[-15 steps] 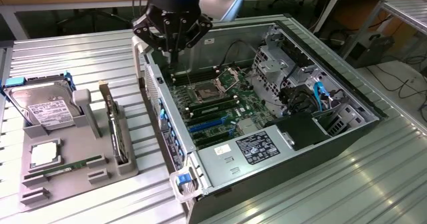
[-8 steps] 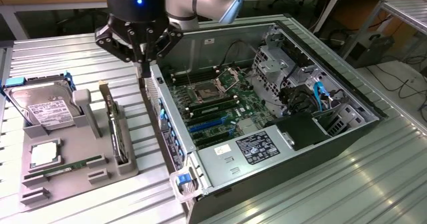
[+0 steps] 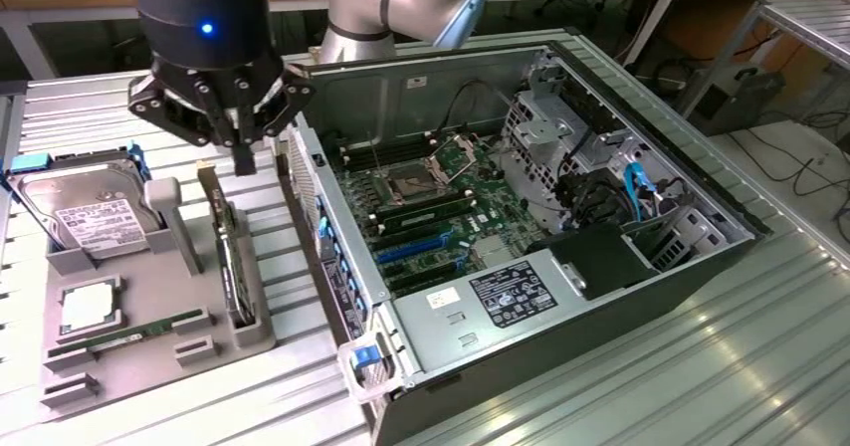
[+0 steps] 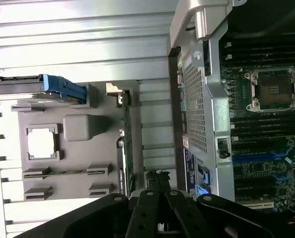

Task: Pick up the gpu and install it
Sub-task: 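Reach for the gpu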

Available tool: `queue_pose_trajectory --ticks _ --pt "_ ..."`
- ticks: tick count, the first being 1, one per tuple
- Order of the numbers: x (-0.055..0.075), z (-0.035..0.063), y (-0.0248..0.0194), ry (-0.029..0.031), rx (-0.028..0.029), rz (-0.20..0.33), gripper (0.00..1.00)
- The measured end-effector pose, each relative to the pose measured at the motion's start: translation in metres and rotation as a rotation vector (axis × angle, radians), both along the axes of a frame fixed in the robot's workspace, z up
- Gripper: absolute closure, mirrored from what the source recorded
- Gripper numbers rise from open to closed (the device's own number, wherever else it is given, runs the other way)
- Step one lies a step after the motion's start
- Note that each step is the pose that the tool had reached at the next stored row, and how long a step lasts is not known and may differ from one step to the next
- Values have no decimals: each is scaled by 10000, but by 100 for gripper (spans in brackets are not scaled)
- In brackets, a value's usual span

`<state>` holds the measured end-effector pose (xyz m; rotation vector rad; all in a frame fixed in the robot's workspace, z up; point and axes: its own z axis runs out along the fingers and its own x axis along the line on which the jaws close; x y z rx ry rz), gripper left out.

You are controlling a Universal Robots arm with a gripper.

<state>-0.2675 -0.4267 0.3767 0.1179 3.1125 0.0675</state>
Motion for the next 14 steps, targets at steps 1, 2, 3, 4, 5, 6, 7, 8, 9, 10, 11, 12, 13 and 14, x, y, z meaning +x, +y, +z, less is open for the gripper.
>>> queue_pose_trajectory --ticks 1,2,3,4,5,6,7,8,9,10,11,12,13,14 --pt "-45 -11 -5 -1 0 -1 89" --pt "-87 -22 -10 0 0 -2 89" --pt "-127 -33 -17 0 -1 -1 89" --pt "-169 -46 -29 0 0 -1 89" --pt "-193 -54 -39 0 -1 -1 89" --pt "-229 -67 -65 1 -1 -1 89" --pt "-239 -72 -73 0 0 0 89" --pt "-241 -72 -74 0 1 0 89" --pt "-241 -72 -74 0 0 0 89" --pt "-241 -72 -74 0 0 -1 89" --pt "-241 -72 -74 0 0 -1 89" --pt "-241 -72 -74 0 -1 -1 89" --pt "-241 -72 -74 0 -1 -1 89" --pt "-241 -72 -74 0 -1 0 89"
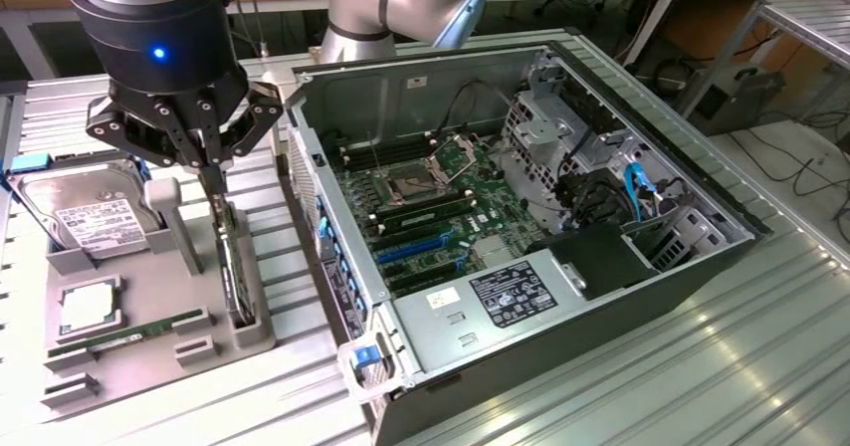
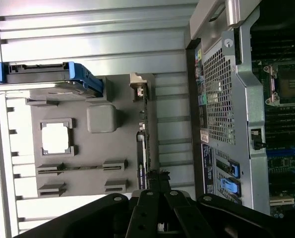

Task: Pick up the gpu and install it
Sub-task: 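Reach for the gpu, then pick up the gpu and move the gpu toward the slot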

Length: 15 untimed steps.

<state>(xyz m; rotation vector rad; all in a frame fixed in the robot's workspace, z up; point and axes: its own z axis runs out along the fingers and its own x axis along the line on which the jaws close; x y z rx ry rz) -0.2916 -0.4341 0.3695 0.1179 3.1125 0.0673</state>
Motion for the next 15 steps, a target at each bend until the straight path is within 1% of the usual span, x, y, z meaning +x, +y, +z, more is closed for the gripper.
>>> queue_pose_trajectory --ticks 9,12,13,14,15 --pt "0 0 0 0 0 0 89" --pt "0 0 0 0 0 0 71" --pt "-3 0 0 -2 -1 0 71" --pt "-18 -4 1 -56 0 -1 64" --pt "-42 -23 1 -117 -1 0 64"
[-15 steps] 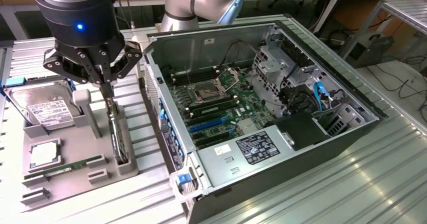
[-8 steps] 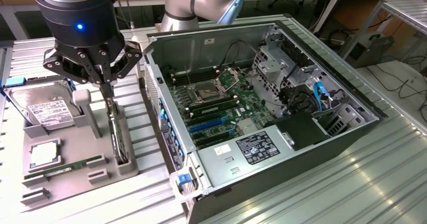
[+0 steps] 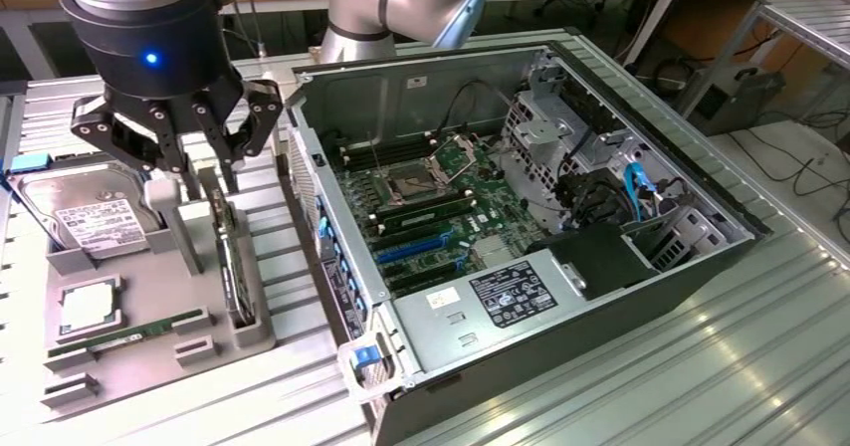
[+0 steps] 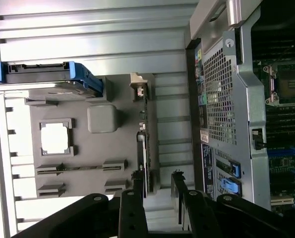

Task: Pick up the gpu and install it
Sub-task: 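Pick up the gpu and move the gpu toward the slot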

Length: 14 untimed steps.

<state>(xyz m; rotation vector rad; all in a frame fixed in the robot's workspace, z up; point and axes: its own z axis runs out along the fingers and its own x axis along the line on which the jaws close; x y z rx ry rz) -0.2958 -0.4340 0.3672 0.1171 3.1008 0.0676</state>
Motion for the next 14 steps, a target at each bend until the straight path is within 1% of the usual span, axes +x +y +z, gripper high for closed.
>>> queue_pose_trajectory --ticks 2,9,11,13,14 --pt "-44 -41 0 -44 1 0 64" --pt "-85 -168 0 -48 -1 0 64" --pt "-87 -225 -1 -48 0 -1 64" --pt "-86 -319 -4 -48 -1 -1 64" --pt "-86 -345 -4 -49 0 0 64"
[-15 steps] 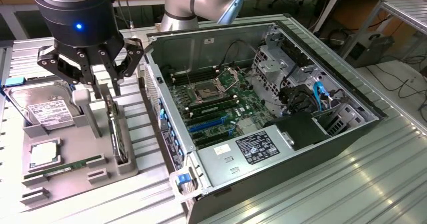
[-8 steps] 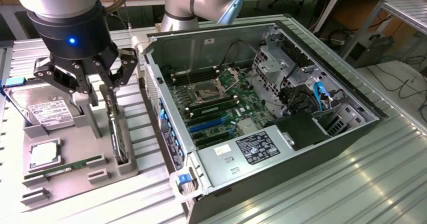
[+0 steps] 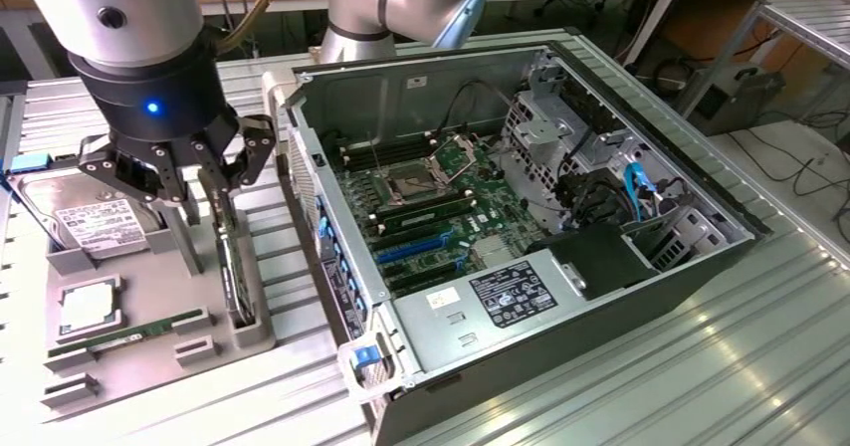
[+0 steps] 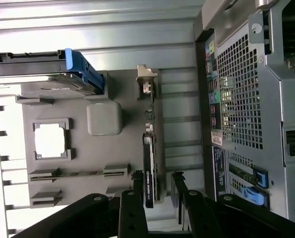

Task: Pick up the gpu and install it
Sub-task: 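Pick up the gpu and move the gpu toward the slot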

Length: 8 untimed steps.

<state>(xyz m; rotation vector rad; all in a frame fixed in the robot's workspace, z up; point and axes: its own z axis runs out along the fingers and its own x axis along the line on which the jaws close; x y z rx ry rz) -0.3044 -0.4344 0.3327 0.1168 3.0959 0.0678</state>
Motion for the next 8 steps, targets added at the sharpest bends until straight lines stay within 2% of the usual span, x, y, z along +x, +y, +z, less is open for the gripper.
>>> queue_pose_trajectory --ticks 8 --pt "0 -149 0 1 -1 0 64"
